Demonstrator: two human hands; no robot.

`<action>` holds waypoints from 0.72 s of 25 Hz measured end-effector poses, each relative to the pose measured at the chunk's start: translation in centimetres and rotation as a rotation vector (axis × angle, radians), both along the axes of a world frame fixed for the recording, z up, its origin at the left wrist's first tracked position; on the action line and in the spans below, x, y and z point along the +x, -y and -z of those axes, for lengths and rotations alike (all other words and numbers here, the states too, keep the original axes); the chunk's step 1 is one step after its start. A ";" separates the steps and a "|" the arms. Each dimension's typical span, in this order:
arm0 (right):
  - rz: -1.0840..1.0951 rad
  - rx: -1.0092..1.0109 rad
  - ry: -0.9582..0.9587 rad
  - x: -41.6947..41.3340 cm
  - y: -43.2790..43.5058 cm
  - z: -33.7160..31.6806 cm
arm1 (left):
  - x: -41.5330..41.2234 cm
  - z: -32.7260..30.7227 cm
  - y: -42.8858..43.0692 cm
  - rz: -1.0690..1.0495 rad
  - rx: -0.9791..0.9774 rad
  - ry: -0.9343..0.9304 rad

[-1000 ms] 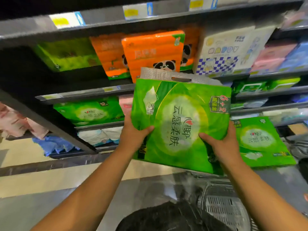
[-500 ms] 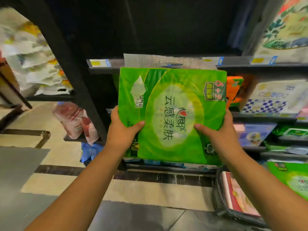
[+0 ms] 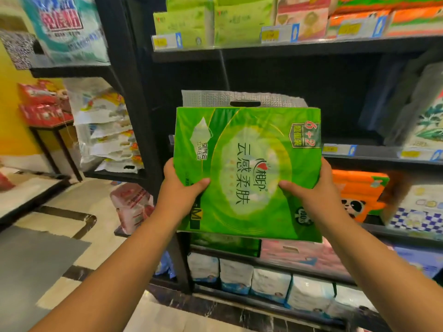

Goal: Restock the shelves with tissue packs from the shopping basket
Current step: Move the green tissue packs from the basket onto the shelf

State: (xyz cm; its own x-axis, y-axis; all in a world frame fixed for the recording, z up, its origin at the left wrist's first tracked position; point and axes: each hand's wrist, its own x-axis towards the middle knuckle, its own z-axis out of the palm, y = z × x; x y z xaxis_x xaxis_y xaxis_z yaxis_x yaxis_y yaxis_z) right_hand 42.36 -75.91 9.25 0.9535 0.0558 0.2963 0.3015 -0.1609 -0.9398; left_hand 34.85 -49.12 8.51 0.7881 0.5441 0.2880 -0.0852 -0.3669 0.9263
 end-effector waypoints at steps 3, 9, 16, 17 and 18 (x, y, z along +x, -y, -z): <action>-0.031 -0.017 0.017 3.5 -1.0 -1.3 | 2.7 -1.4 -0.6 -0.025 -0.003 -0.003; -0.085 -0.093 0.022 11.8 -2.9 -5.5 | 9.7 -4.4 -3.1 -0.037 -0.027 -0.054; -0.156 -0.159 -0.095 19.0 -5.3 -8.4 | 16.5 -6.3 -7.4 0.028 0.012 -0.159; -0.160 -0.163 -0.106 19.9 -5.8 -8.7 | 17.4 -6.6 -7.9 0.046 0.024 -0.166; -0.161 -0.167 -0.119 20.8 -6.3 -8.9 | 18.3 -6.9 -8.5 0.063 0.032 -0.167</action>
